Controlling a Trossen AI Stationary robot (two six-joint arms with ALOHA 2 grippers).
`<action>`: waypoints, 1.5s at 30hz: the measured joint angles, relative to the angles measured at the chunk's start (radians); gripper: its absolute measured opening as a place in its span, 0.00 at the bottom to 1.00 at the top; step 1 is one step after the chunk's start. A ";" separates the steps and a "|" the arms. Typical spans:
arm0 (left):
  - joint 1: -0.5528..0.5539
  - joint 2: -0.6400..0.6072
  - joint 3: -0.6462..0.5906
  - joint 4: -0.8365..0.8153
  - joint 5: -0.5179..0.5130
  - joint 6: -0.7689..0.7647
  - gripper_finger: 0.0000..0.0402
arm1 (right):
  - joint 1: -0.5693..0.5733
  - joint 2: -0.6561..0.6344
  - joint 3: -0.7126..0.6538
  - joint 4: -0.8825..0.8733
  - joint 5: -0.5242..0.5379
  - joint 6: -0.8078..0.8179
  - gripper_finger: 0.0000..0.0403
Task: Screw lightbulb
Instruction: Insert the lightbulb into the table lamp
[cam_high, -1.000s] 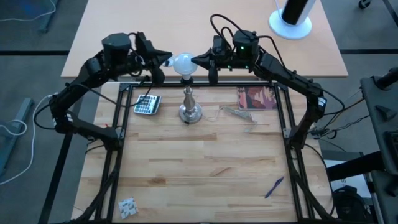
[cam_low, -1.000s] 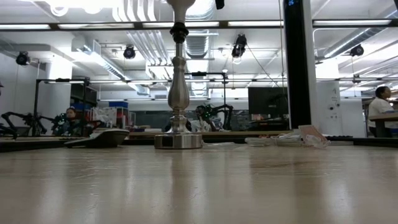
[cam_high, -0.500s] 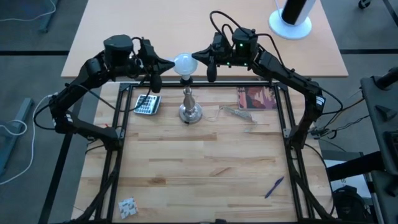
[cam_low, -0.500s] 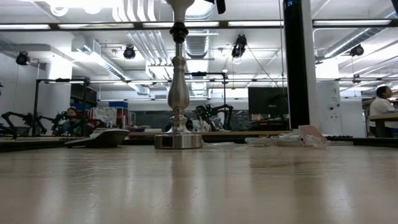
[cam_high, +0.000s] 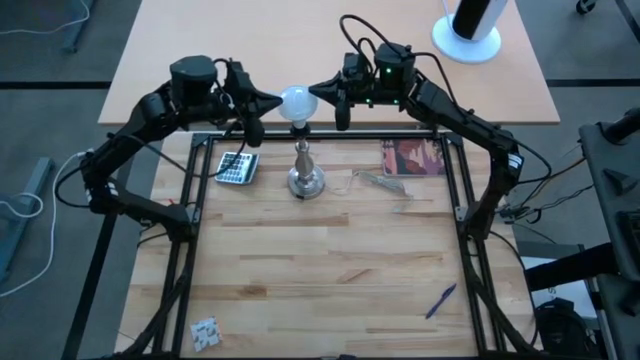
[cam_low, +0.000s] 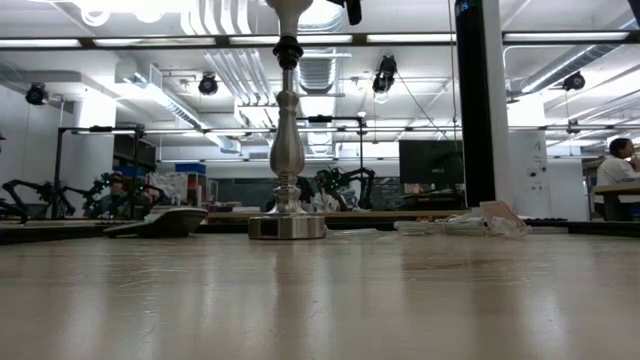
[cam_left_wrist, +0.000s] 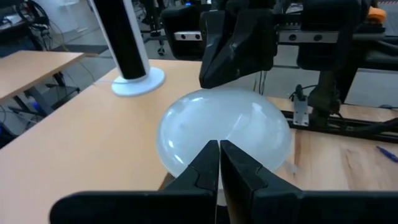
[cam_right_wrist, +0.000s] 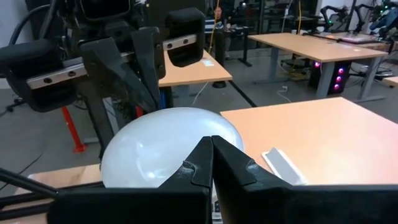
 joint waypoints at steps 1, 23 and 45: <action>0.002 0.000 0.000 0.003 -0.002 0.003 0.01 | 0.000 0.000 0.000 0.000 -0.004 0.001 0.00; 0.025 -0.054 0.008 -0.002 -0.054 0.016 0.03 | 0.002 -0.015 0.024 -0.020 0.032 -0.004 0.00; -0.023 -0.028 -0.009 -0.084 -0.062 -0.011 0.20 | 0.001 -0.015 -0.004 -0.010 0.046 0.032 0.00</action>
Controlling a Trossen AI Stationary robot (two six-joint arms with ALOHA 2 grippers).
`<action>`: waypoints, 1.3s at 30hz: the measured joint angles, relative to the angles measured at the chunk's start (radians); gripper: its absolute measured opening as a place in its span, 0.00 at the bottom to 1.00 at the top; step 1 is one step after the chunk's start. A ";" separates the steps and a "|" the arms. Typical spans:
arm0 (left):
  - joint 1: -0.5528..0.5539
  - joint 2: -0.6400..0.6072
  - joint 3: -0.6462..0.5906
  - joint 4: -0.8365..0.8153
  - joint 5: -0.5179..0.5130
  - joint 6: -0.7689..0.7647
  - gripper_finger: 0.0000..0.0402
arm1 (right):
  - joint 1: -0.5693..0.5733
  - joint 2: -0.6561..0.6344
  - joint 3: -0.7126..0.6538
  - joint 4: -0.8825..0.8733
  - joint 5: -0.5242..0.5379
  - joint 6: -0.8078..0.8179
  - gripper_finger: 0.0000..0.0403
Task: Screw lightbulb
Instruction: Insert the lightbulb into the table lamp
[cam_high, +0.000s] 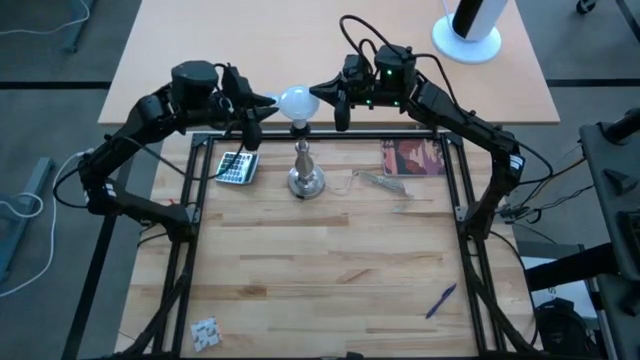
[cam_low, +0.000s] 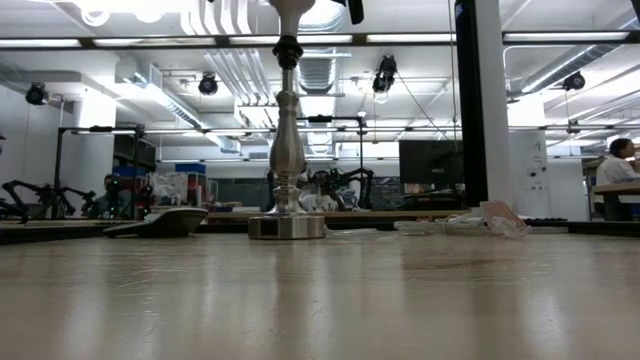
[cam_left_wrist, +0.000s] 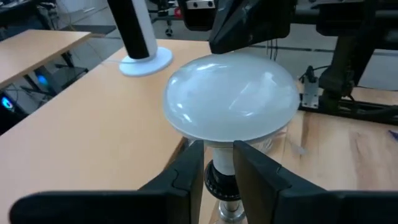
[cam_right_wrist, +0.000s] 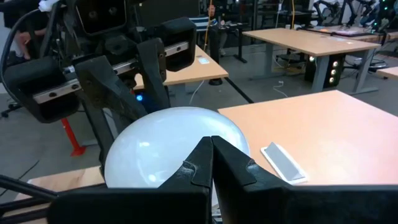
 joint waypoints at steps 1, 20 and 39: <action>0.000 0.000 0.000 0.000 -0.002 0.000 0.20 | 0.000 0.000 -0.003 0.002 0.000 0.003 0.00; 0.000 -0.088 0.002 0.034 0.048 -0.033 0.13 | 0.006 0.001 -0.010 0.038 -0.001 0.016 0.00; 0.000 0.007 -0.001 0.152 0.033 0.064 0.24 | 0.004 0.001 -0.012 0.038 0.027 0.012 0.00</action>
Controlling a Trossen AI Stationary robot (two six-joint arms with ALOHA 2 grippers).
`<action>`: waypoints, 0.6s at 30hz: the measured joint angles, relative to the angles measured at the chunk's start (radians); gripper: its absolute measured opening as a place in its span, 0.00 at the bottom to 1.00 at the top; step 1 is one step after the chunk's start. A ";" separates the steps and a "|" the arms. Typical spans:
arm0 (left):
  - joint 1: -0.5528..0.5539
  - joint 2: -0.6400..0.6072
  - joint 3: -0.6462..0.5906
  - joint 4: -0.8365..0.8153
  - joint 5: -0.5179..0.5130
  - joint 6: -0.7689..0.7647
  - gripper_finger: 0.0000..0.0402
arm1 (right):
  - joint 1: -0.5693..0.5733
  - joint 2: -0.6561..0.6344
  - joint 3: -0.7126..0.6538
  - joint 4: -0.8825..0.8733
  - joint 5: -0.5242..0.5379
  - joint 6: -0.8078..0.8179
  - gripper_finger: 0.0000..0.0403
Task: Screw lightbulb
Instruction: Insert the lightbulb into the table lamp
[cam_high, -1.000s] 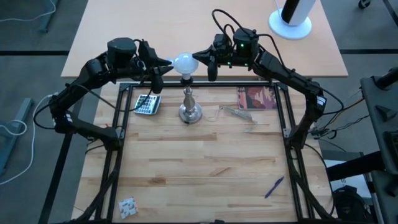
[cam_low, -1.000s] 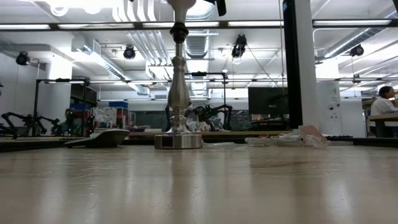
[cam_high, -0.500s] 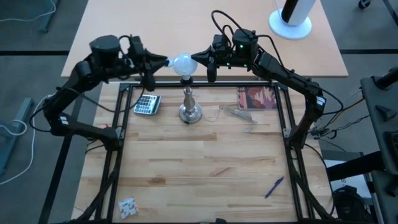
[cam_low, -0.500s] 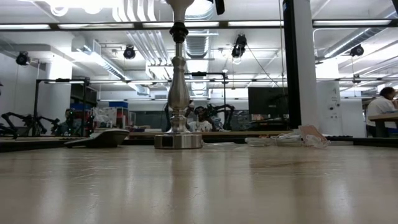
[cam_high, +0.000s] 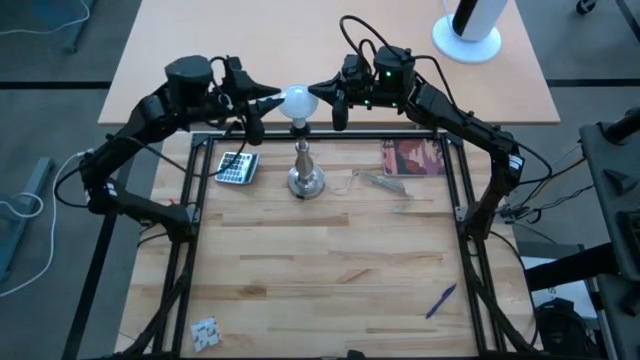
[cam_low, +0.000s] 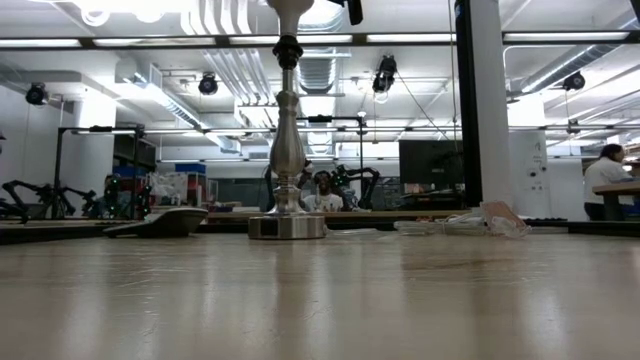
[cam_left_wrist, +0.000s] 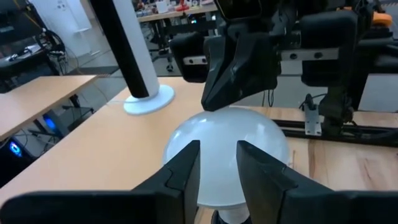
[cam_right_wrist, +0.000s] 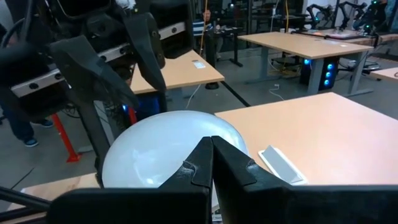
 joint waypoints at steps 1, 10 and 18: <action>0.000 0.000 -0.001 0.000 0.000 -0.001 0.24 | 0.000 0.000 0.000 -0.001 0.000 0.000 0.00; 0.006 -0.001 -0.018 -0.018 0.000 -0.029 0.19 | 0.000 0.000 -0.002 0.005 0.000 -0.022 0.00; 0.008 -0.005 -0.064 0.005 0.003 -0.045 0.15 | 0.000 0.000 -0.002 0.006 0.000 -0.025 0.00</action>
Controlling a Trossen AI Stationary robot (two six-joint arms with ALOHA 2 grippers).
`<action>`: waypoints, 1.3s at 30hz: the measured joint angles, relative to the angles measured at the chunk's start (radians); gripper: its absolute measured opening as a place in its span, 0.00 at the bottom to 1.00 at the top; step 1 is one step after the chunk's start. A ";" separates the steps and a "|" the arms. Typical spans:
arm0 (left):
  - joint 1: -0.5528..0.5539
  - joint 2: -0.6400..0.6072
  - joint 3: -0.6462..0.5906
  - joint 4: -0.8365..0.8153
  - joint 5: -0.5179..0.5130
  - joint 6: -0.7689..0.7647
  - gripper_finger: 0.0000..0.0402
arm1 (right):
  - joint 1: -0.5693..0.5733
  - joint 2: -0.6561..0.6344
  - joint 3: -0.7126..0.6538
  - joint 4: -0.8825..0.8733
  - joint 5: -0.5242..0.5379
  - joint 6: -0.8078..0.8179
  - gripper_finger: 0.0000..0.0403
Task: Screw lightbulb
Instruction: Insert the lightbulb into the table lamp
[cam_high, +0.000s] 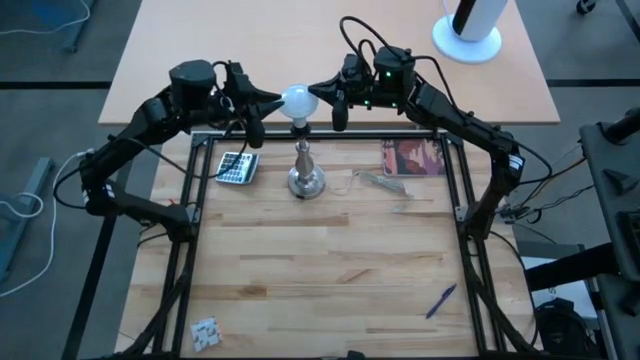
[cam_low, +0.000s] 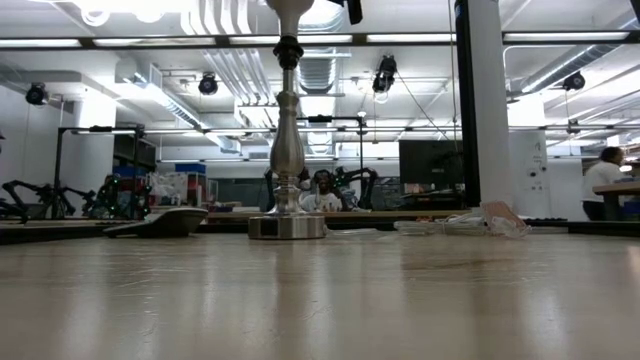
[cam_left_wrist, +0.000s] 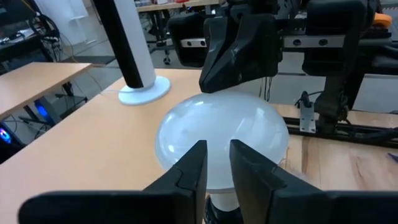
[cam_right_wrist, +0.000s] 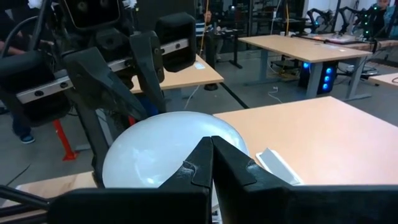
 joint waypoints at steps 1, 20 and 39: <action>0.000 0.000 -0.002 0.004 0.000 0.001 0.15 | 0.000 0.000 0.000 0.000 0.000 0.004 0.00; 0.025 0.021 -0.007 0.060 -0.019 -0.004 0.13 | 0.017 0.000 0.011 -0.004 -0.024 0.005 0.00; 0.026 -0.017 -0.009 0.029 0.039 -0.051 0.10 | -0.035 0.020 0.047 -0.029 0.000 -0.012 0.00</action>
